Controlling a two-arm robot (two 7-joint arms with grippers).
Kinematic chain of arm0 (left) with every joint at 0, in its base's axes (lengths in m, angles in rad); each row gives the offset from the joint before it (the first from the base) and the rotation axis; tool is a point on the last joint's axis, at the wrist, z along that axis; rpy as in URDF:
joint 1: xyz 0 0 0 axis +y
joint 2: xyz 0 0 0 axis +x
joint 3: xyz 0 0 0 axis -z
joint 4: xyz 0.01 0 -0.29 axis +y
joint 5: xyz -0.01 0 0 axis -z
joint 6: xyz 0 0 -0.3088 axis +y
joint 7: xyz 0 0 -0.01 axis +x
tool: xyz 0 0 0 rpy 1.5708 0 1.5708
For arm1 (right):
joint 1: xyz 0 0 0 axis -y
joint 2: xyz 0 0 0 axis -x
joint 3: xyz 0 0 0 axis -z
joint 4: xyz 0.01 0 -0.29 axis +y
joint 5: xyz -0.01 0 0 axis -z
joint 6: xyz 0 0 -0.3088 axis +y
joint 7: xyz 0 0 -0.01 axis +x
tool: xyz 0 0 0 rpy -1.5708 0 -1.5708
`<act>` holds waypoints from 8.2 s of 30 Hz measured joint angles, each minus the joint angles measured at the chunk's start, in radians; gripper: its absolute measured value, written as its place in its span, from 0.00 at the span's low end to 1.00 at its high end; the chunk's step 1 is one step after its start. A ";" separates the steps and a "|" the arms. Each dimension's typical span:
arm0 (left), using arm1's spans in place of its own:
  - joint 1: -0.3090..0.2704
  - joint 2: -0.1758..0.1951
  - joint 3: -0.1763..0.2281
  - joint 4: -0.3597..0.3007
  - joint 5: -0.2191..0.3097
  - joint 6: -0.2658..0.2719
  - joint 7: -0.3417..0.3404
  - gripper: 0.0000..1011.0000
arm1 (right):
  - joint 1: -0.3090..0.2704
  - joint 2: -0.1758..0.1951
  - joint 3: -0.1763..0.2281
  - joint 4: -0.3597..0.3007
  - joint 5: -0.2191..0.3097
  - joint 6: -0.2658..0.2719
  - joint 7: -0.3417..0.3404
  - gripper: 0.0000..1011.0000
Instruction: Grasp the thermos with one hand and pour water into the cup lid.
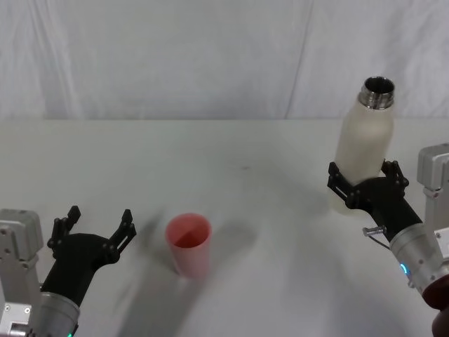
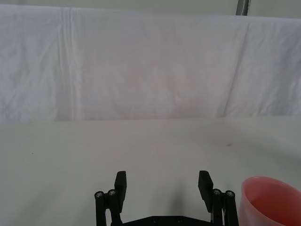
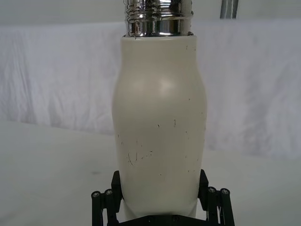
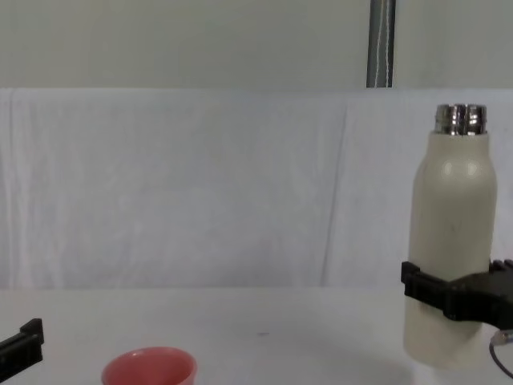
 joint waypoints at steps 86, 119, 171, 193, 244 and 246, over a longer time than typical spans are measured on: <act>0.000 0.000 0.000 0.000 0.000 0.000 0.000 0.99 | 0.158 -0.047 -0.006 0.299 0.000 -0.088 0.011 0.94; 0.000 0.000 0.000 0.000 0.000 0.000 0.000 0.99 | 0.157 -0.046 -0.006 0.297 0.000 -0.086 0.011 0.99; 0.000 0.000 0.000 0.000 0.000 0.000 0.000 0.99 | -0.009 0.014 0.010 0.104 0.058 -0.019 0.036 0.99; 0.000 0.000 0.000 0.000 0.000 0.000 0.000 0.99 | -0.164 0.068 0.011 -0.091 0.118 -0.010 0.068 0.99; 0.000 0.000 0.000 0.000 0.000 0.000 0.000 0.99 | -0.212 0.145 -0.049 -0.120 0.139 -0.125 0.142 0.99; 0.000 0.000 0.000 0.000 0.000 0.000 0.000 0.99 | -0.211 0.145 -0.049 -0.120 0.139 -0.125 0.142 0.99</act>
